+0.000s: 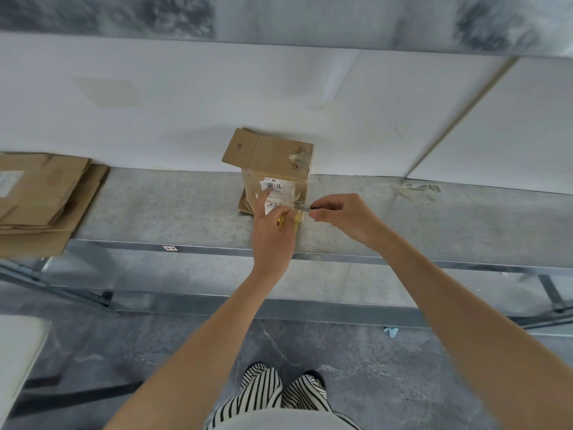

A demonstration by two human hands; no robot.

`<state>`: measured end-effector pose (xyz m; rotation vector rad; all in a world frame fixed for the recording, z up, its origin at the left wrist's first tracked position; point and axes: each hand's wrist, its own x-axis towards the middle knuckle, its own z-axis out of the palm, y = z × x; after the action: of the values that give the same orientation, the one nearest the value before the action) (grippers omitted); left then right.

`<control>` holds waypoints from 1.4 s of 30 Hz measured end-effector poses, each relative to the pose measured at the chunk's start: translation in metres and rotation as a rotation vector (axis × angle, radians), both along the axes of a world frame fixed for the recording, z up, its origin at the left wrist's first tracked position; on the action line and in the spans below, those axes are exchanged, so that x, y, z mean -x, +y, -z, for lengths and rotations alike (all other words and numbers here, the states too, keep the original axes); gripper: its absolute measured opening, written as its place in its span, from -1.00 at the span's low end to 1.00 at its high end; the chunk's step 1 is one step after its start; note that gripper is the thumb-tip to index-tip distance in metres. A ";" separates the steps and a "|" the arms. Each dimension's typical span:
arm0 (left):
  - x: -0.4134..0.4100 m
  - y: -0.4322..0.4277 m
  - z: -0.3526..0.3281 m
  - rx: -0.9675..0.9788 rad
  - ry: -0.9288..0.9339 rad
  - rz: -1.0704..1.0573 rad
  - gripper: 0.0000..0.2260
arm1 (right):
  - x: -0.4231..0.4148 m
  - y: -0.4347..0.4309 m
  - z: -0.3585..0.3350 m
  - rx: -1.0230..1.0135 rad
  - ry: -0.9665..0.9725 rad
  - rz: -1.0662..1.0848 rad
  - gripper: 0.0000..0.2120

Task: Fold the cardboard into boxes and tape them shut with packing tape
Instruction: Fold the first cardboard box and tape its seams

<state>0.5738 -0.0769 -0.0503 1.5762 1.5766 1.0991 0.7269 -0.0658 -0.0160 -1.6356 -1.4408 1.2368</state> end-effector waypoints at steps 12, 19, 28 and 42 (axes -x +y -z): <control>-0.003 0.004 0.005 0.075 -0.049 0.051 -0.77 | 0.002 0.003 0.013 -0.002 -0.031 -0.014 -0.78; 0.003 0.006 -0.004 0.128 -0.068 0.051 -0.80 | 0.004 0.009 0.009 0.010 -0.069 -0.045 -0.78; 0.029 0.005 -0.004 0.178 0.017 0.063 -0.86 | -0.023 0.016 0.001 -0.004 -0.179 -0.008 -0.72; 0.040 0.005 -0.009 0.171 -0.055 -0.065 -0.89 | 0.011 0.010 0.003 -0.094 -0.341 -0.056 -0.84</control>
<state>0.5336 -0.0720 -0.0415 1.3801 1.6488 1.0045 0.7158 -0.0561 -0.0185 -1.8142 -1.7313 0.9330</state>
